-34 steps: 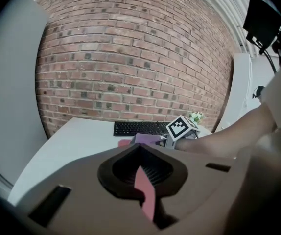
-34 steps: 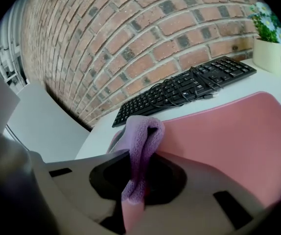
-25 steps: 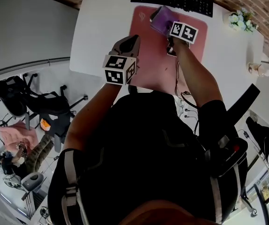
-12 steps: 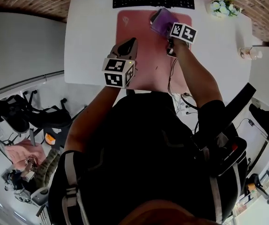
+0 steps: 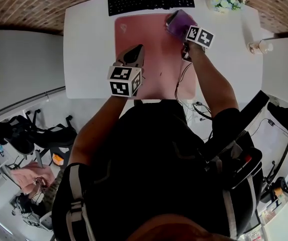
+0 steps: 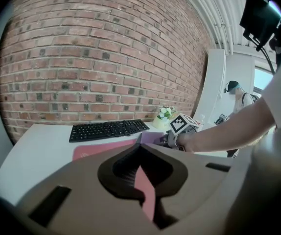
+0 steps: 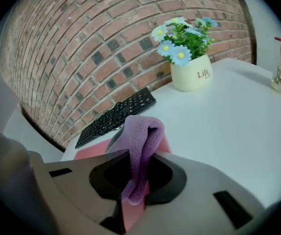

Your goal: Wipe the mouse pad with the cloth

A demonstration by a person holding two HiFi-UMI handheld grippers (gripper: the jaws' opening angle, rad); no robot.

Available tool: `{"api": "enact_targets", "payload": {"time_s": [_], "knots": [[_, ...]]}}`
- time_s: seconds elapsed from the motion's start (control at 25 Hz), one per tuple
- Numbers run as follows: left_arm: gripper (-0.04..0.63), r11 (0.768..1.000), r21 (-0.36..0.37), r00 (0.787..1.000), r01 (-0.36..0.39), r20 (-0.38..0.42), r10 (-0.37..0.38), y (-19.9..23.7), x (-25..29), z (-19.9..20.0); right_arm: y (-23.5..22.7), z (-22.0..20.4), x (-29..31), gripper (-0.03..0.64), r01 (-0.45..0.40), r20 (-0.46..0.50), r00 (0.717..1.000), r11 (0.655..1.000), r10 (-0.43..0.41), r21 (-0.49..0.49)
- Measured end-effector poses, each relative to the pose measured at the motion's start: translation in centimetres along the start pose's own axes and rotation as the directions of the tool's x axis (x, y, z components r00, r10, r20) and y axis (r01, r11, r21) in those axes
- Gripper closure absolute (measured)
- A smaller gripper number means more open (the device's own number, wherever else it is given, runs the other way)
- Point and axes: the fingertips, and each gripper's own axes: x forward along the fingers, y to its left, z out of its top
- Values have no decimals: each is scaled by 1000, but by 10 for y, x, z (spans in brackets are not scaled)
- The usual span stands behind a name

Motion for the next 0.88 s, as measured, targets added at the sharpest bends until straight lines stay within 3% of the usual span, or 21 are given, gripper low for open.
{"api": "enact_targets", "payload": {"time_s": [0.36, 0.56, 0.88], "knots": [[592, 999, 17, 999, 48, 14, -48, -8, -11, -3, -51, 14, -28, 557, 107, 56, 992, 994, -109, 28], [592, 998, 25, 995, 59, 73, -61, 4, -31, 12, -47, 27, -64, 557, 127, 142, 981, 992, -129, 20], [592, 994, 44, 975, 99, 194, -105, 14, -87, 28, 33, 27, -148, 557, 35, 285, 959, 991, 3, -127]]}}
